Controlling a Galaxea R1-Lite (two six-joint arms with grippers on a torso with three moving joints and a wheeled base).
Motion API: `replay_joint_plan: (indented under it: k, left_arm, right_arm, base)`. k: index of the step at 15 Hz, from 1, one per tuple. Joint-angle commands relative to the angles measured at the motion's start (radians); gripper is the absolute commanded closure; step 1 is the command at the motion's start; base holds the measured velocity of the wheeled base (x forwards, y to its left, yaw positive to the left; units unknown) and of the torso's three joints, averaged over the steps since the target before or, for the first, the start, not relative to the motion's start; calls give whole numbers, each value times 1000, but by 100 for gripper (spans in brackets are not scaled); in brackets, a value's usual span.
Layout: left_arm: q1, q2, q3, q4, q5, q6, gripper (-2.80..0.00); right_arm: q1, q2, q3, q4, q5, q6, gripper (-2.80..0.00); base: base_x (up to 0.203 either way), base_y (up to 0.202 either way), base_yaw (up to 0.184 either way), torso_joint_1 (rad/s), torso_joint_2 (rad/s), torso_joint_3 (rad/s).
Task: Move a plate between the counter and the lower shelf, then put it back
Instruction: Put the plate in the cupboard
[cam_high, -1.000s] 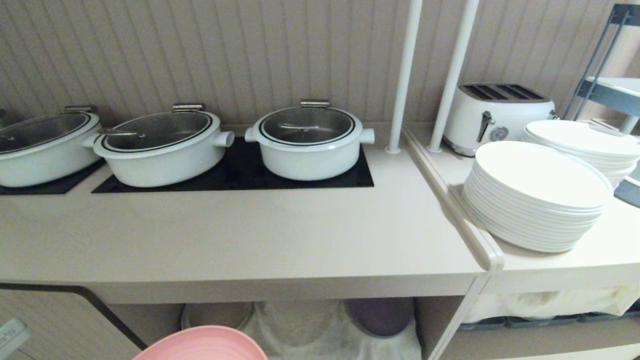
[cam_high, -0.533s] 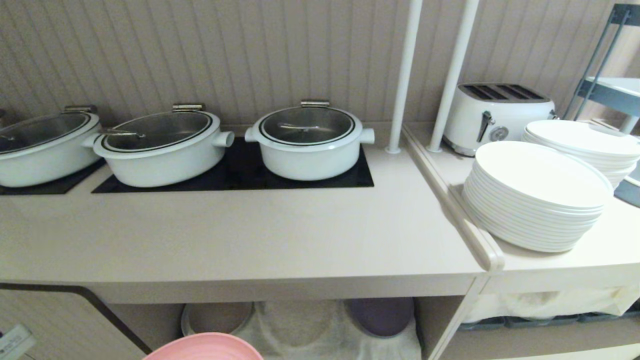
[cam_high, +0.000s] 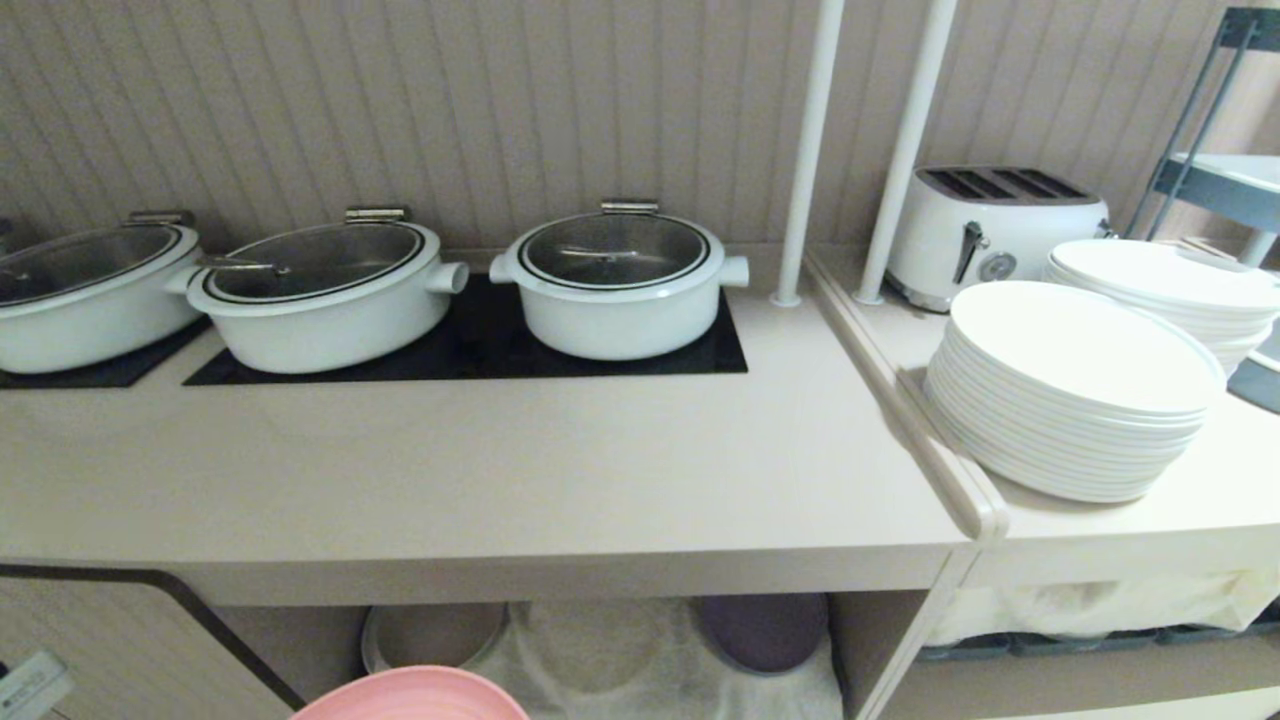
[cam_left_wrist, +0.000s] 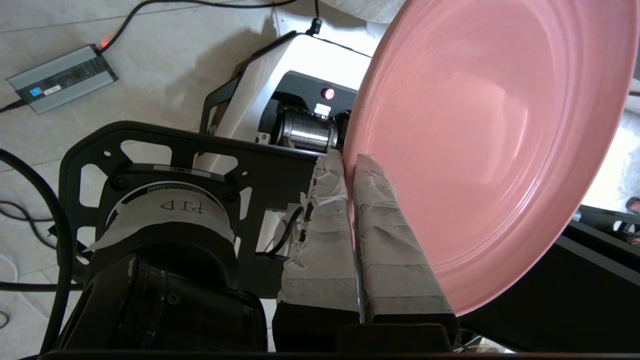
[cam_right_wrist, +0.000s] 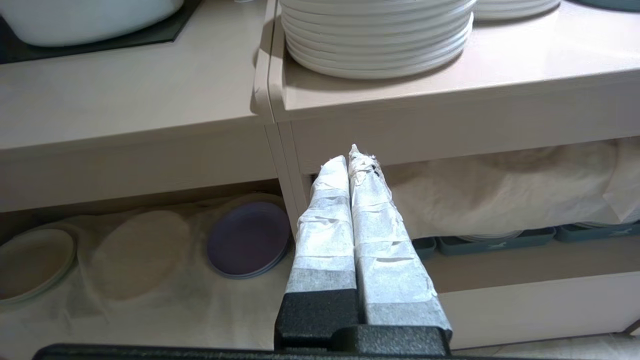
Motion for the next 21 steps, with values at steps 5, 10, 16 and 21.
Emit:
replay_joint_plan:
  k: [5,10,16,21]
  left_arm:
    - [0,3,0,5,0,-3,0]
    - [0,1,-2,6,1,-1,0]
    - [0,0,0,6,0,0,0]
    - [0,0,0,5,0,0,0]
  right_arm:
    - [0,0,0,-1,0,1,0]
    - [0,0,0,-1,0,2,0]
    - [0,2,0,-1,0,2,0]
    - [0,2,0,-1,0,2,0]
  base:
    - [0,0,0,-143,326,171]
    - [0,0,0,-173,379,198]
    - [0,0,0,-243,540,287]
    - [0,0,0,-239,532,293]
